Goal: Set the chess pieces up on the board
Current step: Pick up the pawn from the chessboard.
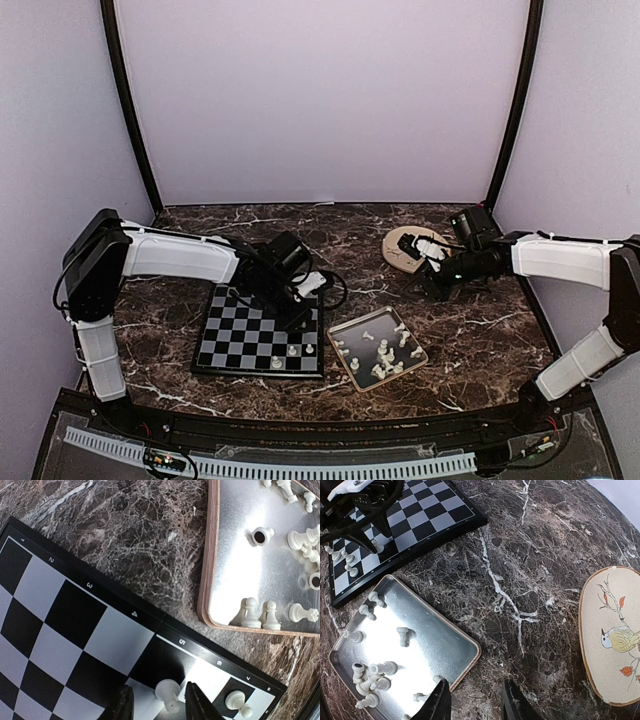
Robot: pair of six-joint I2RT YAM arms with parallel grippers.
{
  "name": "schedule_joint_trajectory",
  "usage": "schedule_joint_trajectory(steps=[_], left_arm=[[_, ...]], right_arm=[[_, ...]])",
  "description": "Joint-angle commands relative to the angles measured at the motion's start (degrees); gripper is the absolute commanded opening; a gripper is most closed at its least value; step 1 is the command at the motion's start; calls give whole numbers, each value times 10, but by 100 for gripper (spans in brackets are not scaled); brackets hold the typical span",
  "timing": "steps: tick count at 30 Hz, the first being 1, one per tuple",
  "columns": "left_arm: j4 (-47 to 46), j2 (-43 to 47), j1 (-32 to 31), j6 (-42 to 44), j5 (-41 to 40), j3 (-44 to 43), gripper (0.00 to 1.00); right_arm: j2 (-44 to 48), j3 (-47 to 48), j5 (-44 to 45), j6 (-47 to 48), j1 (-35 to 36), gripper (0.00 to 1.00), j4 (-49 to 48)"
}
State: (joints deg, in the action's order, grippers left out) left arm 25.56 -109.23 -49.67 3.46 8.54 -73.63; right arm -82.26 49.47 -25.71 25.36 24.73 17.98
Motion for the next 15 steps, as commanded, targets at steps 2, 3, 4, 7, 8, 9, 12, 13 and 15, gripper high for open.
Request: schedule_joint_trajectory(steps=[2, 3, 4, 7, 8, 9, 12, 13, 15], left_arm=[[26, -14, -1, 1, -9, -28, 30], [29, -14, -1, 1, -9, -28, 29], [31, -14, -1, 1, -9, -29, 28], [40, -13, -1, 1, -11, -30, 22], [43, -13, -1, 1, -11, -31, 20], [46, -13, -1, 1, -12, -31, 18], [60, -6, -1, 1, -19, -29, 14], [63, -1, -1, 1, -22, -27, 12], [66, 20, -1, 2, -34, -16, 10]], right_arm=[[6, -8, -10, -2, -2, 36, -19], [6, -7, -10, -2, -3, 35, -19], [6, -8, -10, -1, -3, 35, -20], [5, -7, -15, -3, -3, 35, -17], [4, -6, -17, -3, -3, 35, -17], [4, -7, -18, -4, -3, 35, -17], [2, -6, -18, -3, -2, 35, -16], [1, -6, -18, -4, -3, 35, -15], [-1, -6, -18, -3, -3, 35, -16]])
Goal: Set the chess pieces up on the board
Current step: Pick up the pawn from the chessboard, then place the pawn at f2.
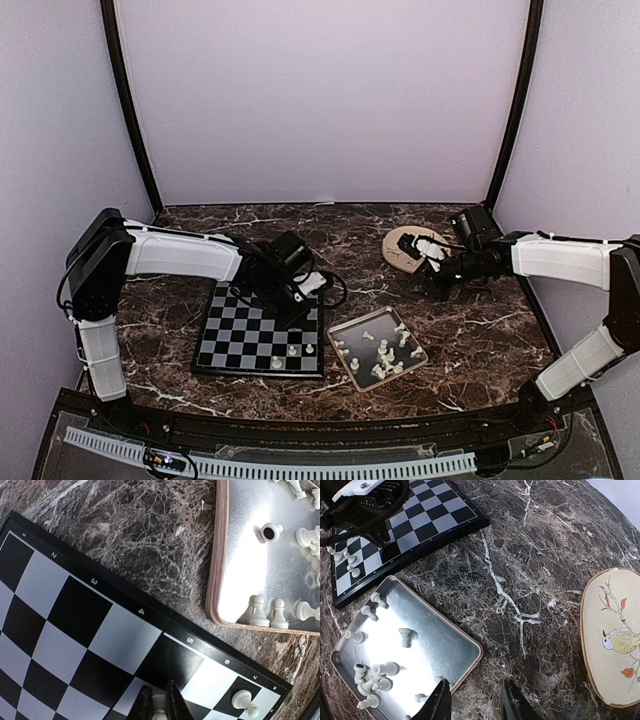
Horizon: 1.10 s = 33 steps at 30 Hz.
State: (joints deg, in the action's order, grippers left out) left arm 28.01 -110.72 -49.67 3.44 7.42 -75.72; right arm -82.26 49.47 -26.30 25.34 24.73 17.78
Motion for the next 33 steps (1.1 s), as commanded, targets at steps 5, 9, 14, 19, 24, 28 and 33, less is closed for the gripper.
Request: schedule_joint_trajectory(steps=[5, 9, 14, 19, 24, 28, 33], left_arm=[[46, 87, 3, -2, -37, 41, 7], [47, 120, 8, -10, -32, 82, 7], [28, 159, 9, -16, -5, 140, 7], [17, 165, 9, -21, 14, 162, 8], [-5, 165, 9, -22, 38, 170, 9], [-17, 163, 9, -22, 51, 172, 10], [-23, 154, 9, -20, 61, 167, 10]], right_arm=[[-9, -3, -16, -3, -3, 35, -14], [-14, -1, -21, -3, -3, 35, -11], [-16, -1, -22, -2, -2, 34, -12], [-22, 2, -25, -2, -3, 34, -10], [-22, 2, -26, -2, -2, 34, -7], [-21, 0, -24, -2, -2, 34, -7], [-24, 2, -25, -2, -2, 34, -6]])
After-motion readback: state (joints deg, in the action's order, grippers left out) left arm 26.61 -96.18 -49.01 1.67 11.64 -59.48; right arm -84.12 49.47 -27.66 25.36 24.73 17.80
